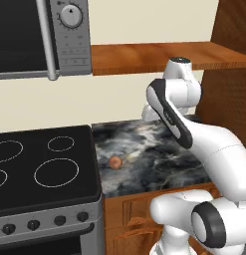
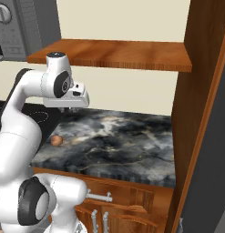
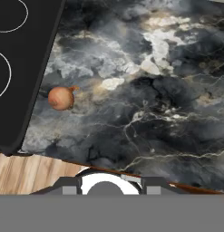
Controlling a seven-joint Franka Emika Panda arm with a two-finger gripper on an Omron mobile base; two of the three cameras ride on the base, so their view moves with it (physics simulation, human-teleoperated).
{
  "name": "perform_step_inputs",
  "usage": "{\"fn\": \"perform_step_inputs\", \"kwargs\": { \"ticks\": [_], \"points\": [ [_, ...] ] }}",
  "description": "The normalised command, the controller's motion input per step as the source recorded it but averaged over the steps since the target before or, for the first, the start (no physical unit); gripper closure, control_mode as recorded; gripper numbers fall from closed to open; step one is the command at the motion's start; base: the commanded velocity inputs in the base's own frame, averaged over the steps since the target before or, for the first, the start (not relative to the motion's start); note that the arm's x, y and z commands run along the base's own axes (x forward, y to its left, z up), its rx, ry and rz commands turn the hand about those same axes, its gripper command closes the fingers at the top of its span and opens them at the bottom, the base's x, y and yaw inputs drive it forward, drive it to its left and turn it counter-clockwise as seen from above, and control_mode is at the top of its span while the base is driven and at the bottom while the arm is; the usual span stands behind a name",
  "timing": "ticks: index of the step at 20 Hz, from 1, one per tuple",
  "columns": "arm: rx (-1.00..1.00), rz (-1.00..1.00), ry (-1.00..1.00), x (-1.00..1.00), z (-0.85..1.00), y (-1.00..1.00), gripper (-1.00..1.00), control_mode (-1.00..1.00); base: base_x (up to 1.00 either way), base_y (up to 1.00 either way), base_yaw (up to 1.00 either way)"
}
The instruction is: Place the onion in the correct fridge rack based on whether it is a fruit or vegetable. Finally, close the fridge door.
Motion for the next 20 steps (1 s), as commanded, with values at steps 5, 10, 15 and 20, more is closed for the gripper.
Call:
{"fn": "perform_step_inputs", "kwargs": {
  "ticks": [5,10,15,20],
  "points": [
    [-0.01,0.0,-0.02,-0.27,-0.04,0.12,-1.0,-1.0,0.0,0.0,0.0],
    [-0.21,0.0,0.11,-0.04,-0.62,0.97,-1.0,-1.0,0.0,0.0,0.0],
    [-0.12,0.0,0.2,0.34,-0.85,0.81,-1.0,-1.0,0.0,0.0,0.0],
    [-0.01,-0.01,0.02,0.34,-0.6,0.19,-1.0,-1.0,0.0,0.0,0.0]
  ]
}}
